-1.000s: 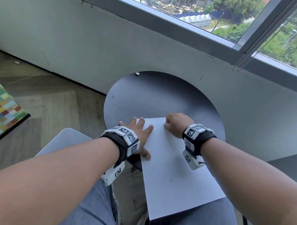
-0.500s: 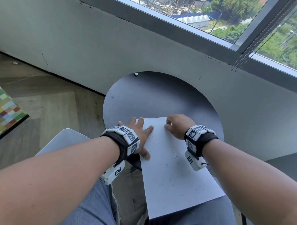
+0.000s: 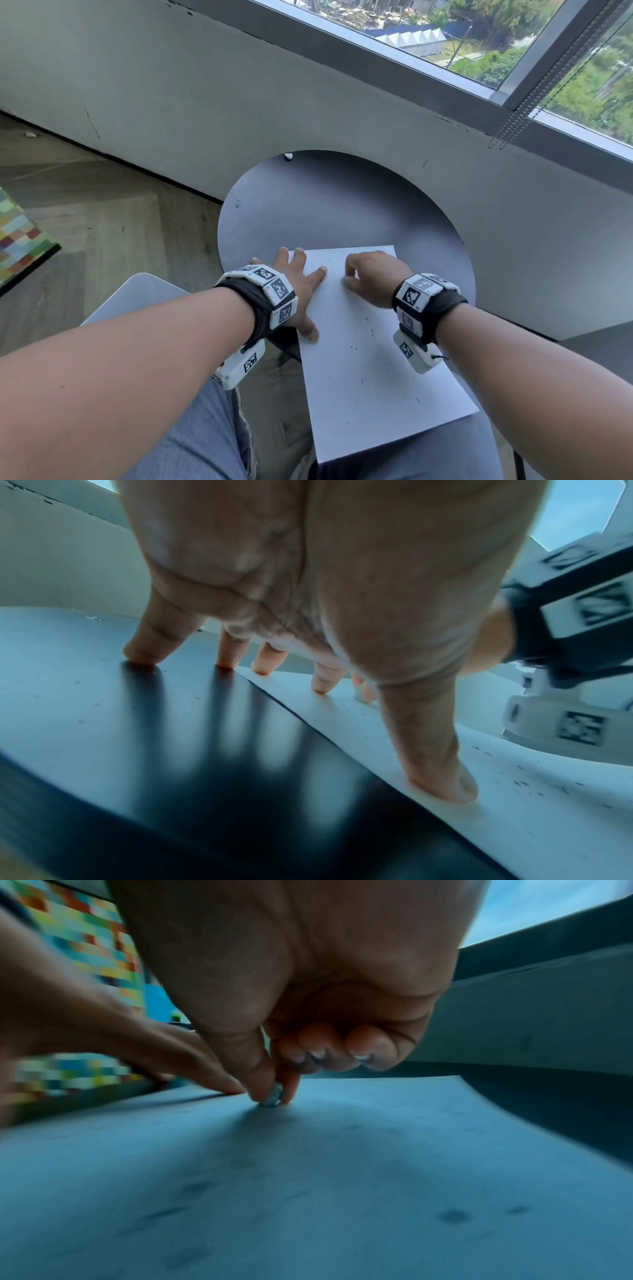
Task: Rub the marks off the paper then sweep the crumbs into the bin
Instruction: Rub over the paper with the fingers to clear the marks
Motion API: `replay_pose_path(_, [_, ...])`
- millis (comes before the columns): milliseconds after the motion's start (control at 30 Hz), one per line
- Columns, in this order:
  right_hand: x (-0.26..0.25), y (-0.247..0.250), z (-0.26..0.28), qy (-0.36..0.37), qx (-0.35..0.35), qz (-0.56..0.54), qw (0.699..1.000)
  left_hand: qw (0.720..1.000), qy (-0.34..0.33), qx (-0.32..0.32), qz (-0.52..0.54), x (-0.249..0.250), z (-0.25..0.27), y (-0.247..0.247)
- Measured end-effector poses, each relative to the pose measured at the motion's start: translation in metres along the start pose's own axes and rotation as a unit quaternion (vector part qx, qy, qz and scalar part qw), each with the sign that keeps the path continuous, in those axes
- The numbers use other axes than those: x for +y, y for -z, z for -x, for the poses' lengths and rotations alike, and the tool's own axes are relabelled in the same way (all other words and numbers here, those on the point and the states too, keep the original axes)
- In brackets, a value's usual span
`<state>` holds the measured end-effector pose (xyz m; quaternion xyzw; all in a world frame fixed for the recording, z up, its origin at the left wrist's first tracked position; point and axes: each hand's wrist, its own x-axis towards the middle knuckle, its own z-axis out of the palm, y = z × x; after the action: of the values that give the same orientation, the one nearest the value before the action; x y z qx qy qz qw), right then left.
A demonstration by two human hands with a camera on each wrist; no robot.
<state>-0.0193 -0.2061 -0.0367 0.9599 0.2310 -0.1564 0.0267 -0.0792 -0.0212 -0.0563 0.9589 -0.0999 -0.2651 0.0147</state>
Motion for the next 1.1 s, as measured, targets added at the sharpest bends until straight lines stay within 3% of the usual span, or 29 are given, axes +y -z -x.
replay_pose_path(100, [0.021,0.005,-0.017,-0.084,0.027,0.015,0.996,1.000,0.003,-0.003,-0.007,0.002,0.002,0.003])
replay_pose_path(167, [0.020,0.005,-0.017,-0.086,0.033,0.027,0.995,1.000,0.003,-0.005,-0.005,0.003,0.002,0.003])
replay_pose_path(300, [-0.008,-0.004,0.009,0.013,0.028,0.030,0.999,1.000,0.001,-0.005,-0.004,0.003,0.002,0.003])
replay_pose_path(433, [-0.018,-0.009,0.027,0.091,-0.024,0.008,0.995,1.000,0.004,-0.015,-0.005,0.005,0.001,0.004])
replay_pose_path(500, [-0.008,-0.007,0.020,0.061,-0.024,-0.007,0.998,1.000,0.004,-0.016,-0.007,0.006,0.000,0.004])
replay_pose_path(600, [0.018,-0.002,-0.002,-0.049,0.012,-0.032,0.998,1.000,0.003,-0.019,-0.004,0.007,0.000,0.003])
replay_pose_path(700, [0.030,0.003,-0.013,-0.107,0.020,0.000,0.994,1.000,0.003,-0.029,-0.004,0.006,0.001,0.005])
replay_pose_path(767, [0.024,0.001,-0.009,-0.091,0.026,0.018,0.995,0.999,0.004,-0.034,0.001,0.006,0.001,0.006])
replay_pose_path(967, [-0.016,-0.010,0.033,0.072,-0.007,0.020,0.997,1.000,0.001,-0.021,-0.005,0.007,0.003,0.000])
replay_pose_path(1100, [-0.007,-0.007,0.025,0.044,-0.013,0.004,0.999,1.000,0.002,-0.016,-0.006,0.008,0.003,-0.002])
